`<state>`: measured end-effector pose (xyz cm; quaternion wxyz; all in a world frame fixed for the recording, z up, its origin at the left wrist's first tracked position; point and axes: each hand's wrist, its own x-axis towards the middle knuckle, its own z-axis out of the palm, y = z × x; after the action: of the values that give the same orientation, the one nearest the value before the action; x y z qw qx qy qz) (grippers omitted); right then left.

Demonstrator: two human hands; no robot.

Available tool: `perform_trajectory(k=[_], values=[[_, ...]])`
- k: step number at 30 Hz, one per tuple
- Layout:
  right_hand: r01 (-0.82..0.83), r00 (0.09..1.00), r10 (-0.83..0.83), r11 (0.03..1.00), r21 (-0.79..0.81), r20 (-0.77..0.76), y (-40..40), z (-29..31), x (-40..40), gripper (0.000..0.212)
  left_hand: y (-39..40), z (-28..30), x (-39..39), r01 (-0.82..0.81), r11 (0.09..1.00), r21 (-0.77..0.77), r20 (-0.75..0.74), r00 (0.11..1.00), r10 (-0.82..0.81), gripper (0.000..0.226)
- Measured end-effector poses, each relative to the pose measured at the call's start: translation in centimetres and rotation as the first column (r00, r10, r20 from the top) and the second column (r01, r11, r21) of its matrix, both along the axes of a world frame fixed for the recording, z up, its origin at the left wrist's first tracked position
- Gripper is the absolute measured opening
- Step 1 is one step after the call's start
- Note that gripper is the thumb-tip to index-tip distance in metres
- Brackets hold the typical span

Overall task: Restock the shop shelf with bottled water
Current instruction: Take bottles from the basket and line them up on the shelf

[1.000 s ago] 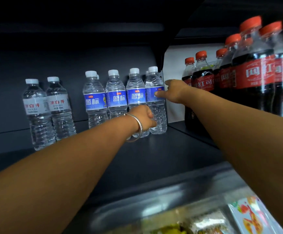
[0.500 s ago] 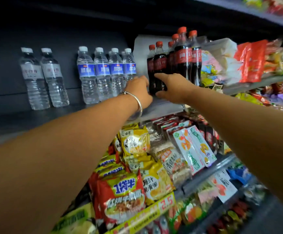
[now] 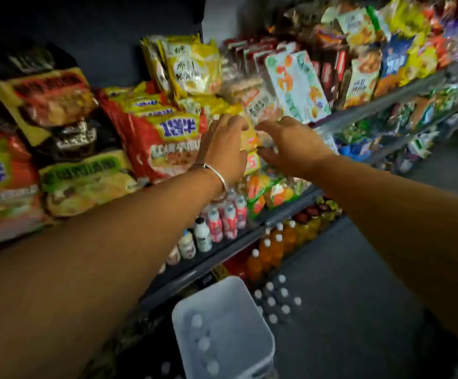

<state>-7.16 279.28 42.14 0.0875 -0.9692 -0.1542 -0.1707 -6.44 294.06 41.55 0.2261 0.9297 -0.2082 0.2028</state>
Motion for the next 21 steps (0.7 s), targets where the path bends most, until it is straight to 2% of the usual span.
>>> perform_trajectory(k=[6, 12, 16, 21], values=[[-0.023, 0.967, 0.021, 1.000, -0.005, -0.254, 1.5, -16.5, -0.3, 0.045, 2.6, -16.4, -1.8, 0.020, 1.000, 0.017, -0.214, 0.977, -0.016, 0.035], [-0.123, 0.881, 0.125, 0.992, 0.034, -0.457, 5.8, -32.1, -1.3, 0.040, 6.5, -30.8, -3.5, -0.060, 0.998, 0.019, -0.447, 0.892, 0.062, 0.037], [-0.154, 0.770, 0.145, 0.987, 0.040, -0.621, 9.5, -41.4, -1.8, 0.053, 9.4, -39.2, -4.6, -0.119, 0.992, 0.052, -0.575, 0.808, 0.127, 0.043], [-0.154, 0.605, 0.200, 0.979, 0.133, -0.771, 14.5, -51.4, -1.4, 0.067, 12.9, -46.6, -4.9, -0.162, 0.984, 0.076, -0.637, 0.751, 0.173, 0.049]])
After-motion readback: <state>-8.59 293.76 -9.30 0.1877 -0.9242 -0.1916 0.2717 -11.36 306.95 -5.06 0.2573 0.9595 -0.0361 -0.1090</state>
